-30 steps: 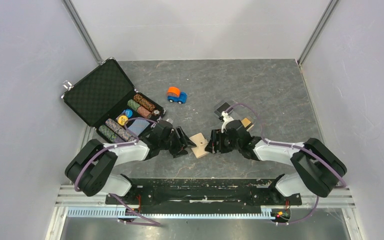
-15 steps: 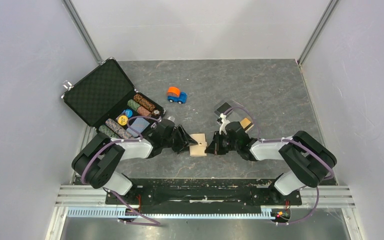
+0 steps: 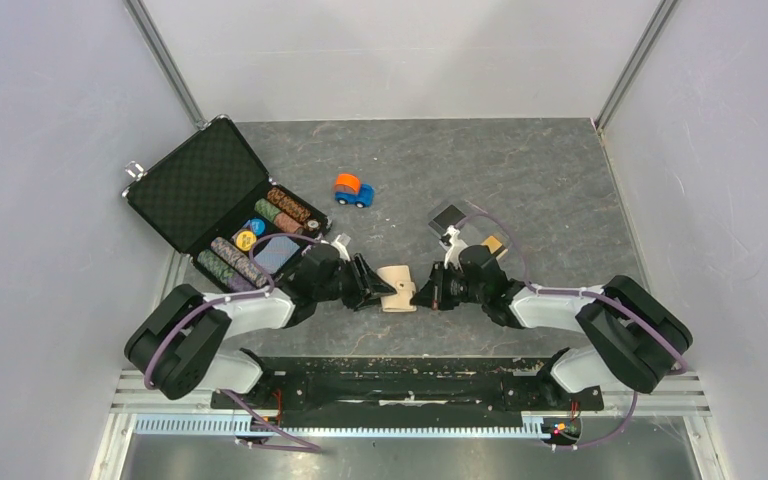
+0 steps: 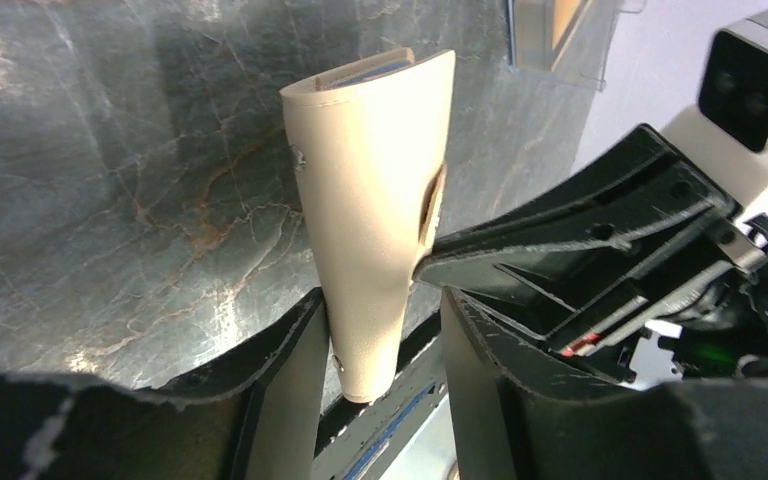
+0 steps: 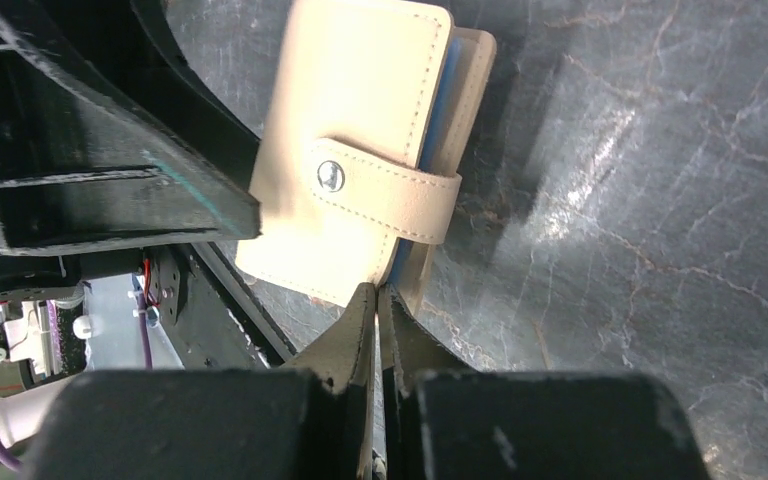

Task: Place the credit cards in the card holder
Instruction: Pick up the card holder from the center of the board.

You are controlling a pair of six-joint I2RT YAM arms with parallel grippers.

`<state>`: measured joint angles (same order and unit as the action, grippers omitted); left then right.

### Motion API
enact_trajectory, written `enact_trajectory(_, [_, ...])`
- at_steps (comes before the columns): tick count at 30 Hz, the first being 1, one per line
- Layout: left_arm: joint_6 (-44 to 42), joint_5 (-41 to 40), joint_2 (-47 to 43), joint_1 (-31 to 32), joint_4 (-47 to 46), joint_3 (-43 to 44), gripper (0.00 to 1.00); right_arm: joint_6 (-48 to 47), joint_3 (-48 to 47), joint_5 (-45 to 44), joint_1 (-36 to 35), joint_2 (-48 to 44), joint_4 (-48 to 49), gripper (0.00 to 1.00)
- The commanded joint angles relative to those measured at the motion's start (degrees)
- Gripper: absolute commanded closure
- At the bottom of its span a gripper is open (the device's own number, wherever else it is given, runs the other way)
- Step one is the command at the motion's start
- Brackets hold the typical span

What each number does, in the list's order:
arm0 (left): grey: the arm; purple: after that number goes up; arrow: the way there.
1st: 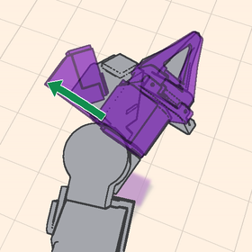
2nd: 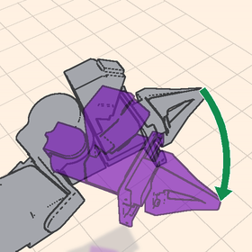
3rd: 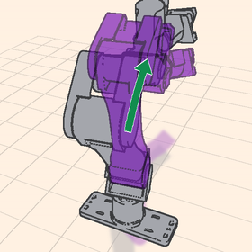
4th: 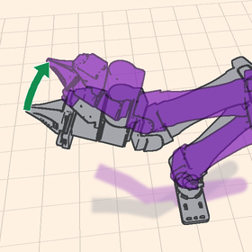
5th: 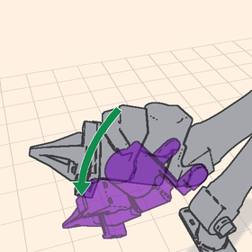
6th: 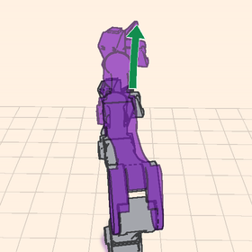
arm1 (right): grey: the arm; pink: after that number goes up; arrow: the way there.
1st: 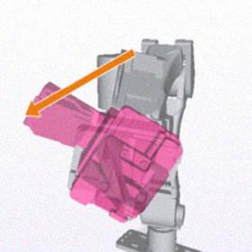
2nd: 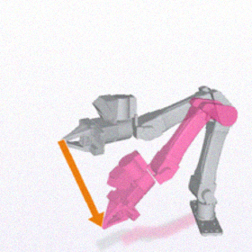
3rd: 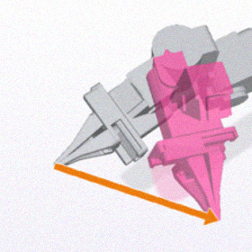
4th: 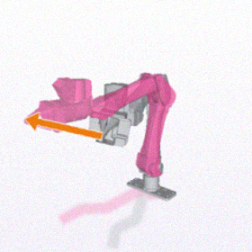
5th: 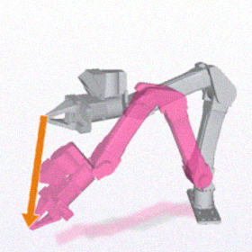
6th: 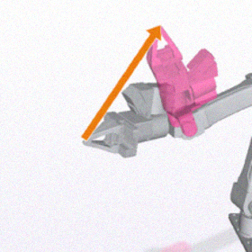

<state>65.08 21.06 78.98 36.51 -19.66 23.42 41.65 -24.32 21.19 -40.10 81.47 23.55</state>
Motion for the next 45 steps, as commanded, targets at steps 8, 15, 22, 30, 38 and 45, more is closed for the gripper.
enact_trajectory(8, [0.08,4.12,-3.75,0.93,-8.20,-2.34,0.68,2.21,2.47,1.64,0.03,-1.11,5.52,0.81])
enact_trajectory(15, [-3.29,2.79,-0.62,1.19,-2.31,-0.68,0.55,2.77,4.77,1.11,0.02,0.51,7.11,0.70])
enact_trajectory(22, [-3.73,3.42,4.76,2.05,-3.76,0.94,0.55,3.61,5.75,2.23,0.05,3.82,10.66,0.70])
enact_trajectory(30, [-3.73,2.94,8.69,3.29,-5.80,2.66,0.60,4.32,6.54,3.09,-0.03,6.32,13.73,0.69])
enact_trajectory(38, [-3.56,1.90,8.04,3.52,-6.40,2.25,0.83,4.08,6.47,3.41,0.06,6.72,13.86,0.60])
enact_trajectory(45, [-5.83,-2.95,-3.31,3.65,3.53,1.69,0.98,-1.22,2.89,-0.62,-0.06,-1.61,0.98,0.29])
